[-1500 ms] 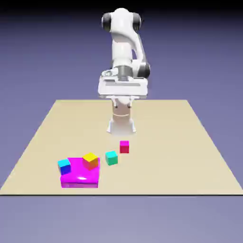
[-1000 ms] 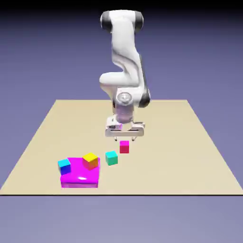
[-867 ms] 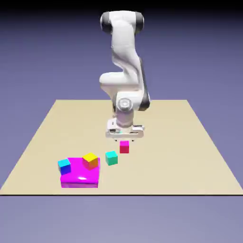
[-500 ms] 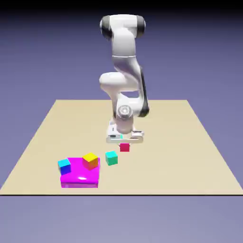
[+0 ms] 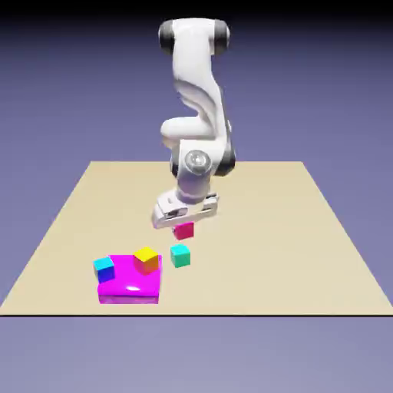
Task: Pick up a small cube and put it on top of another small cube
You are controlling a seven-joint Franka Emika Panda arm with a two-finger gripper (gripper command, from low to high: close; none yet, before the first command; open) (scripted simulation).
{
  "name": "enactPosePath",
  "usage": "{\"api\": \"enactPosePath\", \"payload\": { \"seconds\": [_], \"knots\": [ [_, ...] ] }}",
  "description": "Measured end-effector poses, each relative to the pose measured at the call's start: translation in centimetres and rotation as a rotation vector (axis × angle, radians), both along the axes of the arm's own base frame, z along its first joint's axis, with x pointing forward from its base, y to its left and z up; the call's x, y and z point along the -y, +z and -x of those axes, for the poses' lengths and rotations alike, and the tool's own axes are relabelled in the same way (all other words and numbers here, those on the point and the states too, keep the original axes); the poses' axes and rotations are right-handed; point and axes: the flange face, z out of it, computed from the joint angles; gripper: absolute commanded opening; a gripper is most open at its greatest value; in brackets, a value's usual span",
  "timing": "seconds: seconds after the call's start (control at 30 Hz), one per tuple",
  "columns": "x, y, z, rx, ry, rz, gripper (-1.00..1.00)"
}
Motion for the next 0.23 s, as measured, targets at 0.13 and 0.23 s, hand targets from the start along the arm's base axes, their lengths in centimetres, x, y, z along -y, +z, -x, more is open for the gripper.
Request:
{"api": "enactPosePath", "payload": {
  "seconds": [0.13, 0.23],
  "knots": [
    [0.6, -5.1, 1.5, 0.0, 0.004, 0.0, -1.0],
    [0.6, -5.2, 1.6, 0.001, 0.005, 0.001, 1.0]
  ]
}}
